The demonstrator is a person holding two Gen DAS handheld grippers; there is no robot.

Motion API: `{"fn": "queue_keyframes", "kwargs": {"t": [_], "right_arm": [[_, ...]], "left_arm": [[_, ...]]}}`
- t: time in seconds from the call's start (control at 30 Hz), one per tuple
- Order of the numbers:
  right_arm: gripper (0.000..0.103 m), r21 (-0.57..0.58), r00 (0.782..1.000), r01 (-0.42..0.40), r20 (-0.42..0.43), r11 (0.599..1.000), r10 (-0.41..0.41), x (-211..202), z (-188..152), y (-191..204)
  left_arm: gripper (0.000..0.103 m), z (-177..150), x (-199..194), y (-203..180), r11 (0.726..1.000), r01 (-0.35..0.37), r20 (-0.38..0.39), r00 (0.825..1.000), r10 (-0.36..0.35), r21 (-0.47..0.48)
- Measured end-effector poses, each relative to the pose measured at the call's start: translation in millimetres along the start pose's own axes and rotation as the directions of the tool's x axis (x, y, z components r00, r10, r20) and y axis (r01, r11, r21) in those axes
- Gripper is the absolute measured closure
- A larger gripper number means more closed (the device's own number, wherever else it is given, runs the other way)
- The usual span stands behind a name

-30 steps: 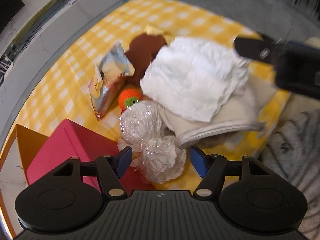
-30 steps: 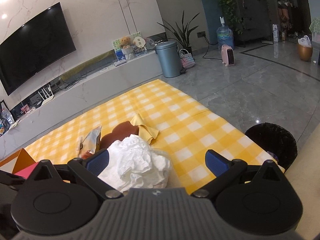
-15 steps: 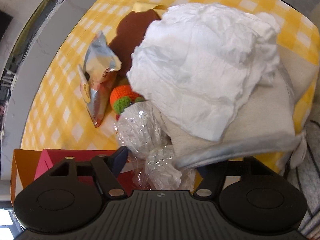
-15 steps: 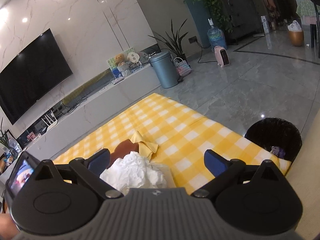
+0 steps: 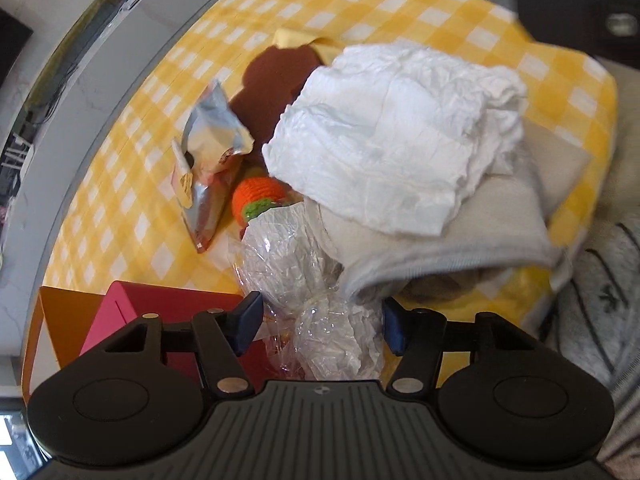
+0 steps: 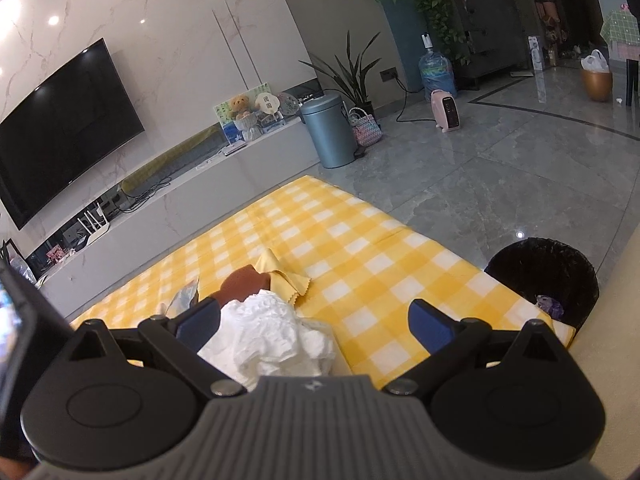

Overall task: Organize soft objects
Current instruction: 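Move both tools over the pile of soft items beside the red box, then grasp the white crumpled tissue bundle with the right gripper and lift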

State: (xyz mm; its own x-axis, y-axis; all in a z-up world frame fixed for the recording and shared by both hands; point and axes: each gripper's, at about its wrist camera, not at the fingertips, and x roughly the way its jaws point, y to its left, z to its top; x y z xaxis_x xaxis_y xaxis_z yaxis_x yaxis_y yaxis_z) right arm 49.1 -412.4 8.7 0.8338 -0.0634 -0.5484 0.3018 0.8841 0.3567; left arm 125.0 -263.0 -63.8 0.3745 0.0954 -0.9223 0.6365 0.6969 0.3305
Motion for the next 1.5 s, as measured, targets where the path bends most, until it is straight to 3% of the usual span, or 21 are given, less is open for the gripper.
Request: {"fn": "queue_keyframes", "kwargs": {"t": [0.27, 0.53, 0.7, 0.8, 0.87, 0.97, 1.1, 1.3, 1.33, 1.43, 1.5], "right_arm": [[0.005, -0.003, 1.0, 0.008, -0.016, 1.0, -0.008, 2.3, -1.5, -0.1], [0.003, -0.029, 0.999, -0.004, -0.054, 1.0, 0.002, 9.4, -5.8, 2.6], [0.003, -0.068, 0.995, -0.062, -0.081, 0.996, 0.057, 19.5, -10.8, 10.7], [0.003, -0.116, 0.989, -0.123, -0.094, 0.986, 0.113, 26.3, -13.0, 23.0], [0.002, -0.167, 0.988, -0.136, -0.09, 0.977, 0.122, 29.8, -15.0, 34.7], [0.002, -0.26, 0.99, -0.116, -0.104, 0.959, 0.092, 38.0, -20.7, 54.0], [0.003, -0.363, 0.99, -0.053, -0.14, 0.93, 0.001, 51.7, -30.9, 72.6], [0.003, -0.425, 0.981, -0.007, -0.179, 0.905, -0.077, 66.8, -40.9, 77.9], [0.004, -0.434, 0.978, 0.0, -0.188, 0.901, -0.09, 70.5, -43.5, 78.7], [0.019, -0.456, 0.976, 0.017, -0.184, 0.89, -0.113, 73.7, -46.8, 81.1], [0.044, -0.451, 0.979, 0.042, -0.162, 0.892, -0.128, 72.5, -47.6, 80.0]], "left_arm": [[0.033, -15.6, -33.8, 8.8, 0.999, 0.055, 0.066, 0.996, -0.054, -0.002], [0.033, -20.5, -63.2, 43.5, 0.985, 0.133, 0.145, 0.982, -0.117, -0.107], [0.033, -37.7, -81.2, 73.2, 0.942, 0.247, 0.241, 0.952, -0.191, -0.228], [0.033, -48.1, -91.3, 86.4, 0.909, 0.322, 0.298, 0.924, -0.241, -0.264], [0.033, -54.1, -95.2, 93.4, 0.892, 0.344, 0.32, 0.915, -0.248, -0.292], [0.033, -62.0, -97.4, 98.8, 0.886, 0.346, 0.338, 0.91, -0.238, -0.308], [0.033, -69.4, -91.9, 106.3, 0.86, 0.399, 0.358, 0.891, -0.28, -0.319], [0.033, -69.8, -87.1, 107.5, 0.852, 0.401, 0.373, 0.888, -0.271, -0.337], [0.033, -70.8, -86.9, 108.1, 0.849, 0.408, 0.377, 0.884, -0.275, -0.337], [0.033, -74.3, -86.9, 108.7, 0.84, 0.423, 0.384, 0.878, -0.287, -0.339], [0.033, -76.3, -86.0, 108.9, 0.835, 0.427, 0.382, 0.877, -0.29, -0.347]]}}
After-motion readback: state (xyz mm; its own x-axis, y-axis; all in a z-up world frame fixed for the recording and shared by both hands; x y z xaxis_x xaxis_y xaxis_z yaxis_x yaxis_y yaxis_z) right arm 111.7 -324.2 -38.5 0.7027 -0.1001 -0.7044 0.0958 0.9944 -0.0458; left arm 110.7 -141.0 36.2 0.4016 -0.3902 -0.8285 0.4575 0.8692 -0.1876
